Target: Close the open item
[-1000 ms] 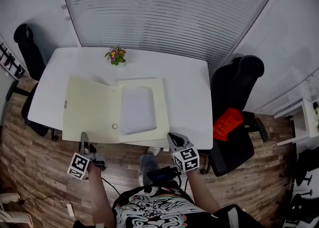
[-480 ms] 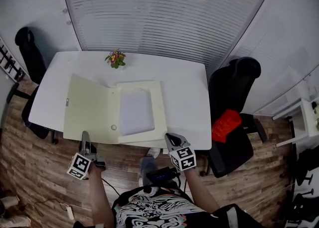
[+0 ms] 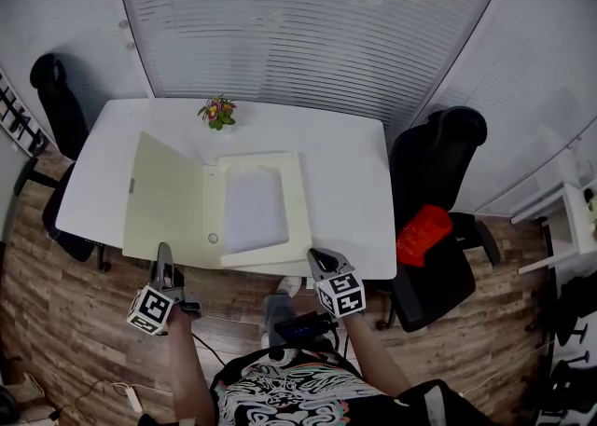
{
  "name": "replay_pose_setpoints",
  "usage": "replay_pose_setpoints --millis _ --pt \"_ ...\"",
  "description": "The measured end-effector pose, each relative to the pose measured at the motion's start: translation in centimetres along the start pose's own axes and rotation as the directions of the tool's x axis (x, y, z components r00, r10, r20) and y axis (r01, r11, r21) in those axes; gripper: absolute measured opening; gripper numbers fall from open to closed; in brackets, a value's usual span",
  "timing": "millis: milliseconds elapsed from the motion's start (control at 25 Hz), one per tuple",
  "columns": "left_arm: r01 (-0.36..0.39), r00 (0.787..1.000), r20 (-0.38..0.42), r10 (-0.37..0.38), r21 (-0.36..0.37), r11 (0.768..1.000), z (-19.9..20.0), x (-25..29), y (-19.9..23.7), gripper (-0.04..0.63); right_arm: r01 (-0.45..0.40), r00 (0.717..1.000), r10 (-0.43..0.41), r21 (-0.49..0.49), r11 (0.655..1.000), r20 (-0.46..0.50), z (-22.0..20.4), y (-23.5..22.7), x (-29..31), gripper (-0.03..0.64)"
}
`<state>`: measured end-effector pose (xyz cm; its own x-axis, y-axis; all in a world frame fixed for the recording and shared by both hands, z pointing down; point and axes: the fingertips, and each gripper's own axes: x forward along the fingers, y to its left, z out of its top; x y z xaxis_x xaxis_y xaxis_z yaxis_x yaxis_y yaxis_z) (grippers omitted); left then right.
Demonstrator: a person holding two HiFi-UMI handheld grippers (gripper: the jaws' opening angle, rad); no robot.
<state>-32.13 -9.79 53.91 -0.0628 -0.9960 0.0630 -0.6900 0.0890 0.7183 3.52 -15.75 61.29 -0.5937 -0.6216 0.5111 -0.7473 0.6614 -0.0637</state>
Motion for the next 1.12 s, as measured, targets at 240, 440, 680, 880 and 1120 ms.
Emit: replay_pose_setpoints --millis 240,440,680,880,1120 --pt "0.061 0.998 -0.012 -0.061 0.033 0.998 0.0 0.5 -2.1 0.005 -0.003 1.000 0.003 -0.007 1.000 -0.007 0.1 0.2 0.1 0.003" --pt "0.103 0.994 -0.033 -0.102 0.041 0.994 -0.3 0.7 -3.5 0.009 -0.008 1.000 0.007 -0.018 1.000 -0.009 0.1 0.2 0.2 0.003" --pt "0.154 0.987 -0.047 -0.151 0.069 0.986 -0.8 0.7 -5.2 0.012 -0.016 1.000 0.016 -0.029 0.999 -0.006 0.1 0.3 0.2 0.003" --pt "0.179 0.983 -0.062 -0.175 0.077 0.981 -1.2 0.9 -6.1 0.017 -0.019 1.000 0.019 -0.034 0.999 -0.006 0.1 0.3 0.3 0.003" --pt "0.240 0.968 -0.104 -0.229 0.110 0.964 -2.2 1.1 -8.1 0.021 -0.022 1.000 0.022 -0.032 0.999 -0.009 0.0 0.3 0.4 0.003"
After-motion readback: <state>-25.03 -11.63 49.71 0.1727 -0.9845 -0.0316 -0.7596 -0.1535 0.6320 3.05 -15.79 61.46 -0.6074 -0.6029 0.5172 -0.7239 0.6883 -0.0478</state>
